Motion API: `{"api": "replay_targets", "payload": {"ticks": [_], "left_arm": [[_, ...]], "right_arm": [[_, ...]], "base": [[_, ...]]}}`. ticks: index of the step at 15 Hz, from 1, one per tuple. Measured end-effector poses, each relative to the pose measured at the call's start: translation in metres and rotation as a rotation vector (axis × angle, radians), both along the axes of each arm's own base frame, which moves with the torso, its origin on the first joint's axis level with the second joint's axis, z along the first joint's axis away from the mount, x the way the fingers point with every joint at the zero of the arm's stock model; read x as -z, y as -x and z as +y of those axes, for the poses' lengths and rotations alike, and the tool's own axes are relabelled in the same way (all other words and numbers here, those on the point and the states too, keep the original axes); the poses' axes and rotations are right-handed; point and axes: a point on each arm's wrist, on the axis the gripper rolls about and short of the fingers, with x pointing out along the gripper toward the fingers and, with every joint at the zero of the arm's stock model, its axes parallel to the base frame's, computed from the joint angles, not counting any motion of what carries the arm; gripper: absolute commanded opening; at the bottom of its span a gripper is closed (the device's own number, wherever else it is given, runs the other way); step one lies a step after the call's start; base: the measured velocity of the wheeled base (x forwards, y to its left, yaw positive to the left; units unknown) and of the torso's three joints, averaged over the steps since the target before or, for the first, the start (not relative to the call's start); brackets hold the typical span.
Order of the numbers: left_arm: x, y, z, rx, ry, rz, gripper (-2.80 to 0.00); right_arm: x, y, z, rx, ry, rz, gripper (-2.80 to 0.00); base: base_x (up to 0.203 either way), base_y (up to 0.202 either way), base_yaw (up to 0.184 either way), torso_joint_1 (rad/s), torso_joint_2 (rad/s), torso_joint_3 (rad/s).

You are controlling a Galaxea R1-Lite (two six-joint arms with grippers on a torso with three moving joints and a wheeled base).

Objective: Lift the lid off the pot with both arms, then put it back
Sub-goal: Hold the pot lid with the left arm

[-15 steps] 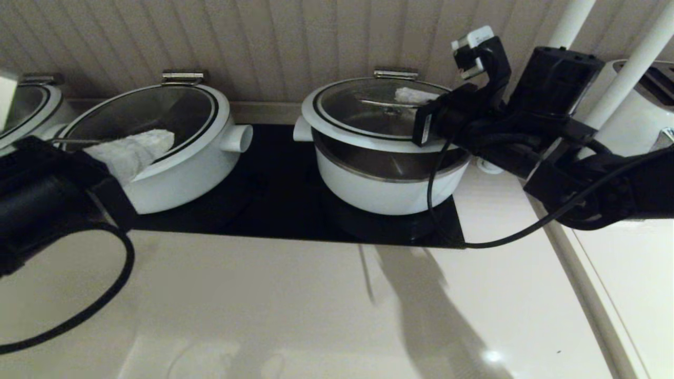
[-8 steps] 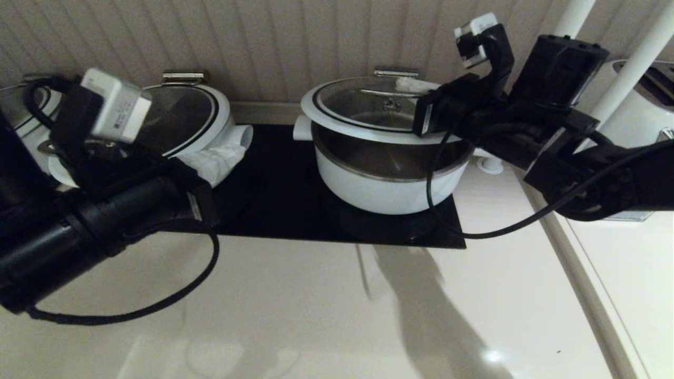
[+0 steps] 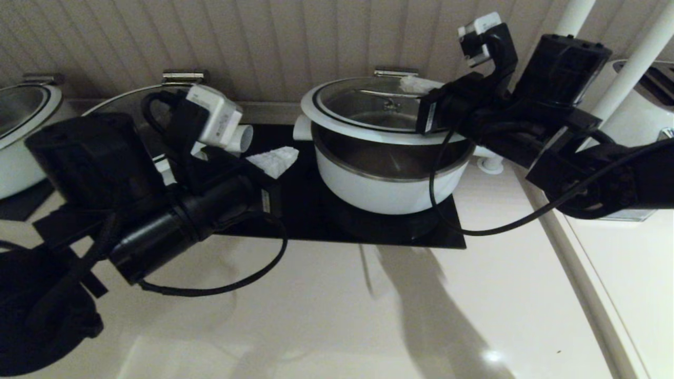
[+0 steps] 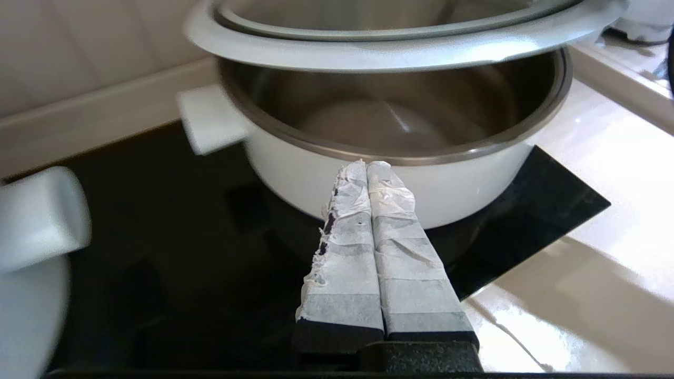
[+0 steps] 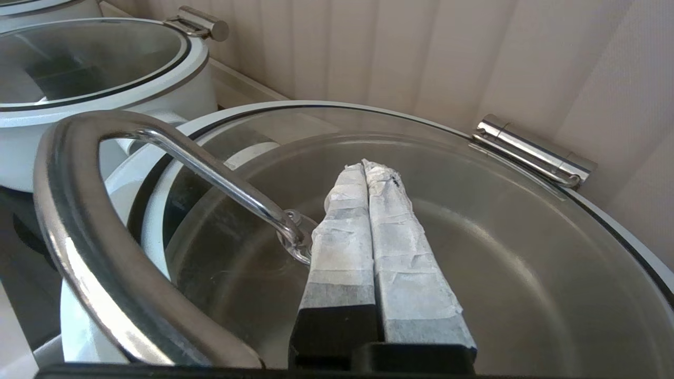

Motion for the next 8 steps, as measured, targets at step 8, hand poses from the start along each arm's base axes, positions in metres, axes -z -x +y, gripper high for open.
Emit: {"api": "replay_targets", "payload": {"ticks": [8], "left_arm": [[0.026,-0.036,-0.029,0.006,0.024,-0.039,-2.8]], "right_arm": [[0.0,-0.001,0.0,0.006,-0.001,0.001,-2.8]], "base": [[0.0,0.0,0.0,0.0,0.0,0.0]]}}
